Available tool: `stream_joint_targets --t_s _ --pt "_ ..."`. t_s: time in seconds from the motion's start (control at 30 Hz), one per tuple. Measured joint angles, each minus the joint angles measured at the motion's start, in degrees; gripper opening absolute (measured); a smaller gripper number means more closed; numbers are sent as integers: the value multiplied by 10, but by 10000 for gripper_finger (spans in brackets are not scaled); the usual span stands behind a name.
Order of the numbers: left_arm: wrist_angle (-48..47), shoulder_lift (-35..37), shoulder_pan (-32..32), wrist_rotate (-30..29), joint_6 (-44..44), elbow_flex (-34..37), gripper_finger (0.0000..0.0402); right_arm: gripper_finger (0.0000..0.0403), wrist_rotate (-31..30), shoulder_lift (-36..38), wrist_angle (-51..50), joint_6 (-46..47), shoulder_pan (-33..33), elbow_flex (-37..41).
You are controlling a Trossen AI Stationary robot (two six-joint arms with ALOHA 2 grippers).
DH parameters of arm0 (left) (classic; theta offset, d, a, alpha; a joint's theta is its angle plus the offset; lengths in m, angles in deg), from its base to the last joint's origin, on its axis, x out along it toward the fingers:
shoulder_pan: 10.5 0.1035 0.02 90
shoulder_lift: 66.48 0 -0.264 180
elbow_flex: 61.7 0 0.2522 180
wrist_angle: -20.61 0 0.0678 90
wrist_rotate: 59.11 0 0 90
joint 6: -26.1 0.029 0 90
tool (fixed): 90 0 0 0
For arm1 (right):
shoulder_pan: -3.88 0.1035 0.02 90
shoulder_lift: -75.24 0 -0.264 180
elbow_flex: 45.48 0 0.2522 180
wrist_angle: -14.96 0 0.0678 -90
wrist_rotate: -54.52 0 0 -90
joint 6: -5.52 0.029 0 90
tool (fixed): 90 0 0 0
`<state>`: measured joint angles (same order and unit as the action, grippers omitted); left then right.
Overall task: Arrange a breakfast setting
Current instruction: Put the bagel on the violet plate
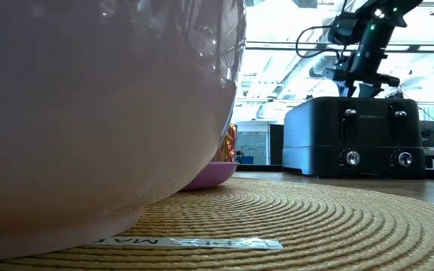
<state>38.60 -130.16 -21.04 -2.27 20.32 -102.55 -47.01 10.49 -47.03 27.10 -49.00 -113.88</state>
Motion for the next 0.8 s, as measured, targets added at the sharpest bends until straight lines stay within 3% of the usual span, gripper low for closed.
stream_joint_targets --t_s 0.17,0.57,0.8 --pt "1 0 0 0 0 0 310 170 -5 -9 0 -2 0 0" --pt "1 0 0 0 -14 0 310 44 -24 -8 2 -9 0 0" --pt "1 0 0 0 -25 0 310 29 -32 7 14 -11 0 1"
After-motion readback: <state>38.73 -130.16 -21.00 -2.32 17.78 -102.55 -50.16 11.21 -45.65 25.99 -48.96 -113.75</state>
